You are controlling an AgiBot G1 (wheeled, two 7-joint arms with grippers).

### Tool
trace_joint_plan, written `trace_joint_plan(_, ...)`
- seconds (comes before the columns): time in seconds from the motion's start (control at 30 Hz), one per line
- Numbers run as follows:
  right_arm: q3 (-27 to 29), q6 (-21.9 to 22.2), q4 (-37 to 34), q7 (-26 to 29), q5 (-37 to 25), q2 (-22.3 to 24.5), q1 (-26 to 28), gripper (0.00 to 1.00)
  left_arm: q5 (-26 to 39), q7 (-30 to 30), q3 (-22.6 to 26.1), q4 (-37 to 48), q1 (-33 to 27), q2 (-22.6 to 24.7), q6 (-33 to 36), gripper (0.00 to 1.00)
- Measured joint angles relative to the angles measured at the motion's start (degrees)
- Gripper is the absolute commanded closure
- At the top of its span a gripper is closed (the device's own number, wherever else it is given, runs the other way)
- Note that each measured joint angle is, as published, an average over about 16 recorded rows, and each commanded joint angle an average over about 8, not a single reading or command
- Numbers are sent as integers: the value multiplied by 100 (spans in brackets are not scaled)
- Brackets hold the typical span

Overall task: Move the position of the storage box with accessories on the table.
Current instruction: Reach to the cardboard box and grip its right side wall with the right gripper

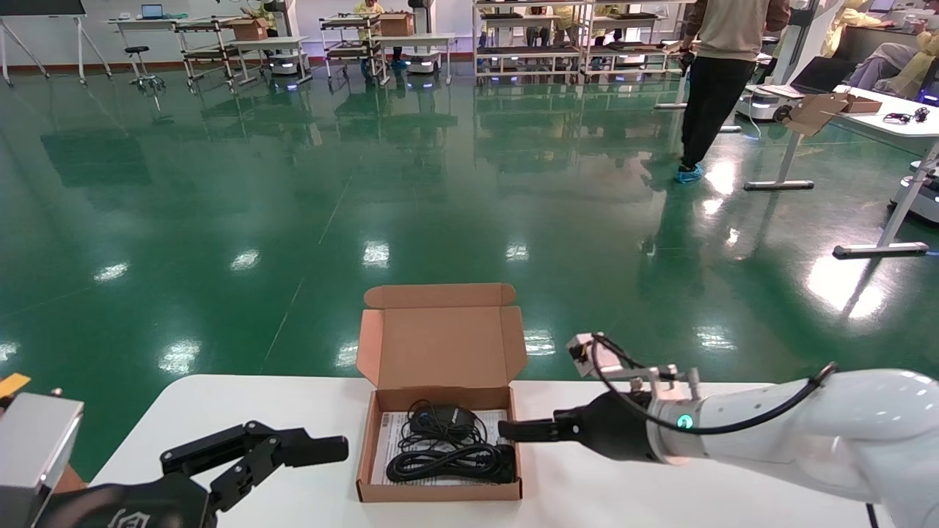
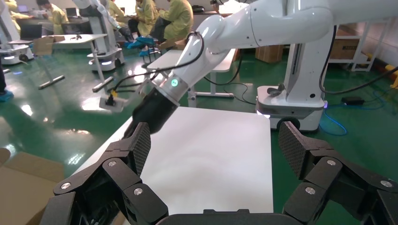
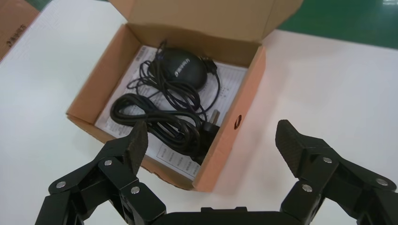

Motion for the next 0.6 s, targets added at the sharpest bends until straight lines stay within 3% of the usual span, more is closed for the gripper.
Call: trace_joint_plan(0.6, -603, 890, 908, 1108, -367, -130, -532, 0, 0, 0, 0, 0, 0, 0, 0, 0)
